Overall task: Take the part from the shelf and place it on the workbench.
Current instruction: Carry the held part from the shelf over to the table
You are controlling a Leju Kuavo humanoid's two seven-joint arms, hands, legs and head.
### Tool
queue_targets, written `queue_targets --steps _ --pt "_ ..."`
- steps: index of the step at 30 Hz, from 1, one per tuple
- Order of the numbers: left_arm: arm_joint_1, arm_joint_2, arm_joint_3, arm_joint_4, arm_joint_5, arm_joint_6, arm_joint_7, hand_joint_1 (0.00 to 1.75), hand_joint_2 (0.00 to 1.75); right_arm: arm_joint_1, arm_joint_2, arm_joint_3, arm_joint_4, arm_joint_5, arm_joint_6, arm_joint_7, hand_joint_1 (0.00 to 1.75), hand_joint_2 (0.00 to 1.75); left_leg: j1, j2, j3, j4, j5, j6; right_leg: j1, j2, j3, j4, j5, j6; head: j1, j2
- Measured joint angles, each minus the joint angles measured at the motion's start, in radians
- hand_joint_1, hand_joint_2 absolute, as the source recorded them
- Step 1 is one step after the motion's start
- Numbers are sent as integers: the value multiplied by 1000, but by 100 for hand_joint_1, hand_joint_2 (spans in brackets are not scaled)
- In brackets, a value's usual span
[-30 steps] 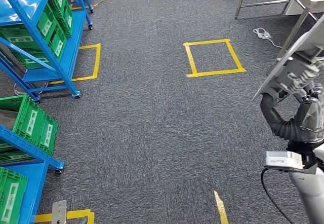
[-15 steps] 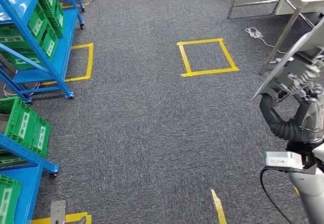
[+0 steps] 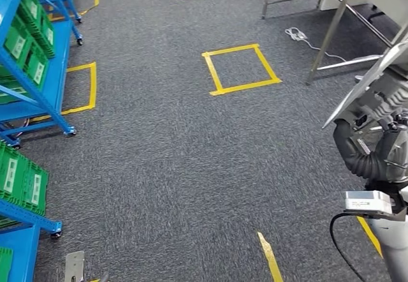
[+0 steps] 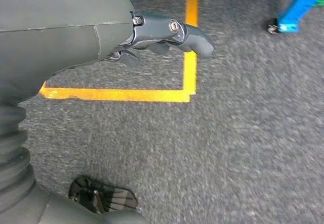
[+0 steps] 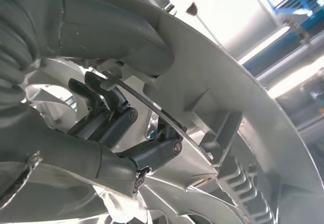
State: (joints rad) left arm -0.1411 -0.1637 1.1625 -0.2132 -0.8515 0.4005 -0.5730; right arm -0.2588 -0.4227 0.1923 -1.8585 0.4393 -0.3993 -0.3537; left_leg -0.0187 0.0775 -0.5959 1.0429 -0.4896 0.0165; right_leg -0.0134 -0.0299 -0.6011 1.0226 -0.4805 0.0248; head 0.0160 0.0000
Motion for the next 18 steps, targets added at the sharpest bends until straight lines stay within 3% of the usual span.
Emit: queue_targets --steps 2,4,5,6,8,10,12,13,14,16,18 --pt "-2 0 0 0 1 0 0 0 175 0 0 -3 0 2 -1 0 175 175 6 -31 -33 83 -51 -10 -3 17 2 -1 1 -8 -5 0" --pt "0 0 -1 0 3 0 0 0 175 2 0 -7 0 6 -2 -1 175 175 11 -59 -94 219 -107 -15 -3 38 3 -1 1 -11 -8 0" --pt "2 -1 0 0 4 -1 0 0 175 5 0 -9 0 9 -2 -1 175 175 12 -64 -115 260 -114 -15 -2 50 4 -1 1 -12 -8 0" --pt "4 -1 0 0 5 -1 0 0 175 9 0 -11 0 10 -2 -1 175 175 12 -69 -121 264 -100 -13 -2 62 5 -1 1 -12 -8 0" --pt "3 0 0 0 7 -2 0 0 175 15 0 -15 0 13 -2 -1 175 175 12 -85 -83 166 -28 -4 -2 84 8 -1 1 -11 -8 0" --pt "2 1 0 0 8 -2 0 0 175 17 0 -19 0 14 -3 -1 175 175 13 -120 -33 46 22 4 -3 103 6 0 1 -8 -8 0" --pt "1 1 -1 0 9 -3 1 0 175 20 0 -23 -1 15 -4 -1 175 175 13 -136 -15 2 25 6 -7 120 -2 0 4 2 -9 0" --pt "1 0 -1 0 9 -3 1 0 175 24 0 -25 -2 15 -5 -1 175 175 13 -130 -14 -6 25 8 -9 129 -5 -2 7 9 -9 0" --pt "0 0 -1 0 9 -3 1 0 175 29 0 -29 -2 15 -6 -1 175 175 13 -121 -13 -11 27 12 -10 126 -10 -2 6 14 -10 0" --pt "-1 -2 -1 0 9 -3 2 0 175 34 -1 -36 -3 15 -6 -1 175 175 15 -103 -8 -23 33 23 -8 92 -32 34 -20 20 -6 0" --pt "0 -2 -1 0 8 -3 2 0 175 36 -1 -41 -3 15 -6 0 175 175 14 -85 -7 -27 35 29 -6 50 -86 150 -79 23 -2 0"
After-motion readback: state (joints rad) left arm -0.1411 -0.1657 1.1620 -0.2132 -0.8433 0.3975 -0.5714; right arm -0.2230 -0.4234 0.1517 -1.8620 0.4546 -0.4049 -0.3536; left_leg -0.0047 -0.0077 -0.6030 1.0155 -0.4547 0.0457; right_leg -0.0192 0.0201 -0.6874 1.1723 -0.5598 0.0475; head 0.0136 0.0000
